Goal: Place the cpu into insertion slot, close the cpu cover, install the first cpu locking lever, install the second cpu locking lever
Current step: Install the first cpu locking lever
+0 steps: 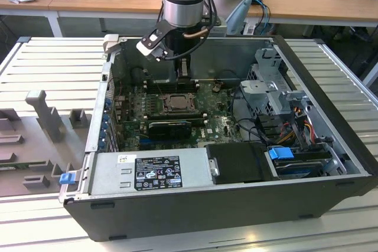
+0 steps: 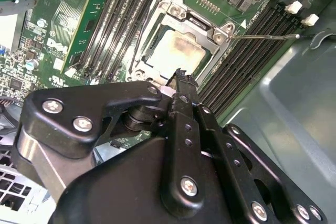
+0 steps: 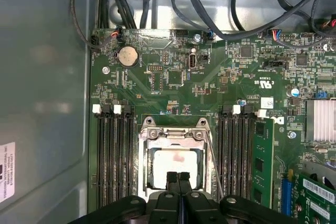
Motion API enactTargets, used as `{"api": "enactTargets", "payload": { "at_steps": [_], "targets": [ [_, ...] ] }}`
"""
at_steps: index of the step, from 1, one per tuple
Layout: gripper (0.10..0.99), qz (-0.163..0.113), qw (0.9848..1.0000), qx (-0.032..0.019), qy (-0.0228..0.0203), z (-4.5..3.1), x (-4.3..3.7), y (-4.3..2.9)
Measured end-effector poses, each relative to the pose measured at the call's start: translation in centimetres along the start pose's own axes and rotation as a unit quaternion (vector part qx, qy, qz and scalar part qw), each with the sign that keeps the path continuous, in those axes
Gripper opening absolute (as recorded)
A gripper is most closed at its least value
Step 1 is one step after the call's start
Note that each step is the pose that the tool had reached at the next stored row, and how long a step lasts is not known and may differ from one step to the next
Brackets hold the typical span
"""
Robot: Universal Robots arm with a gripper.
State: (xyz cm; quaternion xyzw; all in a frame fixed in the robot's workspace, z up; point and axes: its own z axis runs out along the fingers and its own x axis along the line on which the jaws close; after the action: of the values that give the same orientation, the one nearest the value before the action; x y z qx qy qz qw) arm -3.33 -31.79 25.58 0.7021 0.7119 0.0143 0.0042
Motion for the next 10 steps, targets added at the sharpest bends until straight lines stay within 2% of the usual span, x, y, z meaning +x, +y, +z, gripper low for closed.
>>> {"api": "enactTargets", "payload": {
  "at_steps": [4, 10],
  "targets": [
    [0.106, 0.0, 1.0, 0.0, 0.0, -0.47, 0.01, 0.01],
    [0.106, -0.006, 1.0, 0.0001, 0.0002, -0.69, 0.01, 0.02]
  ]
}}
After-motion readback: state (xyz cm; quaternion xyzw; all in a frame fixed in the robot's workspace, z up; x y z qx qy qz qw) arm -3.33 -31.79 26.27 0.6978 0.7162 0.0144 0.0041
